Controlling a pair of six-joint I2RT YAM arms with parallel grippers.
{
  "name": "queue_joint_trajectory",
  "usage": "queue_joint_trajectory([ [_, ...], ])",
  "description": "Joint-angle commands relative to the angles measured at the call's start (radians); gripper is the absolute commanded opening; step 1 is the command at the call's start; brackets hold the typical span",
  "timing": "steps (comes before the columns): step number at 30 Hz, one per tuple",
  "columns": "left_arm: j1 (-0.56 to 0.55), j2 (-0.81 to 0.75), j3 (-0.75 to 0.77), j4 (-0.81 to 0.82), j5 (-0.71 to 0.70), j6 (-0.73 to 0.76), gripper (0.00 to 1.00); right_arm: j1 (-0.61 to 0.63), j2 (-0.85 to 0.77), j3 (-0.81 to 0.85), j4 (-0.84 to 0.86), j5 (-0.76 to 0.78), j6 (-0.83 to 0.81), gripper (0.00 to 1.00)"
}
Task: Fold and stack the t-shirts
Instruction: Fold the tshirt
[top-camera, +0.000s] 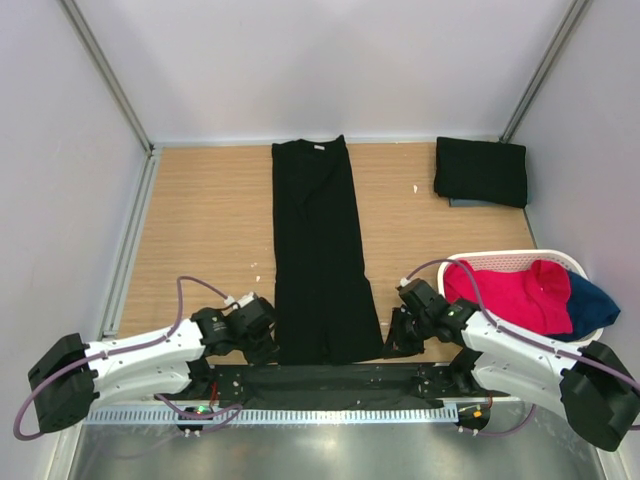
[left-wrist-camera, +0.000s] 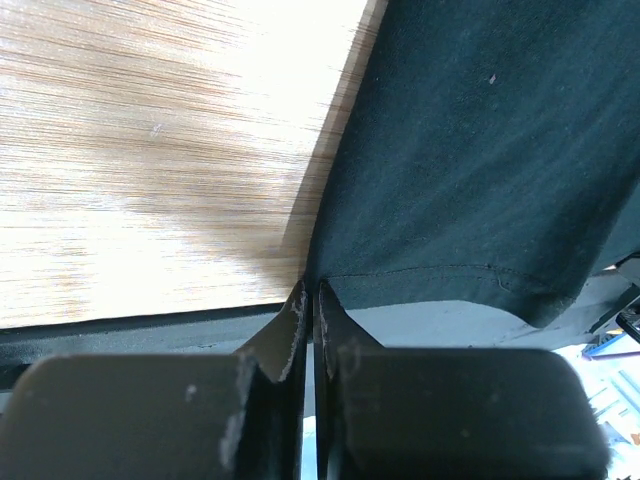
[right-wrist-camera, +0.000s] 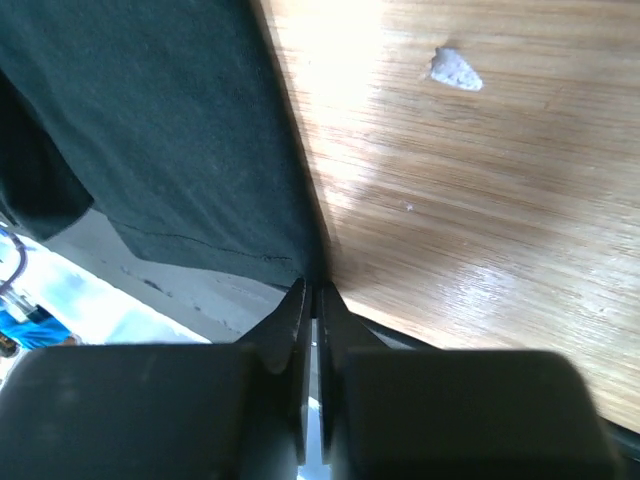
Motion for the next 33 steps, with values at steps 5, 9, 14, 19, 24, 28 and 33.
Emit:
queue_joint_trajectory([
  [5,-0.006,0.004,0.017,-0.112,-0.028,0.068,0.0,0.034,-0.014,0.031,0.036,0.014,0.045,0.01],
  [9,-0.006,-0.004,0.095,-0.202,-0.05,0.106,0.0,0.088,-0.027,0.018,0.054,-0.029,0.087,0.02],
  [14,-0.006,-0.04,0.139,-0.253,-0.051,0.131,0.0,0.129,-0.05,0.07,0.039,-0.024,0.13,0.01],
  [19,-0.002,-0.085,0.272,-0.338,-0.114,0.152,0.0,0.129,-0.05,0.233,-0.016,0.029,0.125,0.01],
  [24,0.147,-0.033,0.389,-0.393,-0.169,0.286,0.0,0.114,0.079,0.411,-0.045,0.126,0.049,0.01],
  [28,0.36,0.028,0.437,-0.318,-0.113,0.448,0.0,-0.002,0.174,0.494,-0.027,0.094,-0.027,0.01],
  [33,0.474,0.195,0.639,-0.276,-0.091,0.623,0.0,-0.137,0.317,0.664,-0.009,0.042,-0.128,0.01],
])
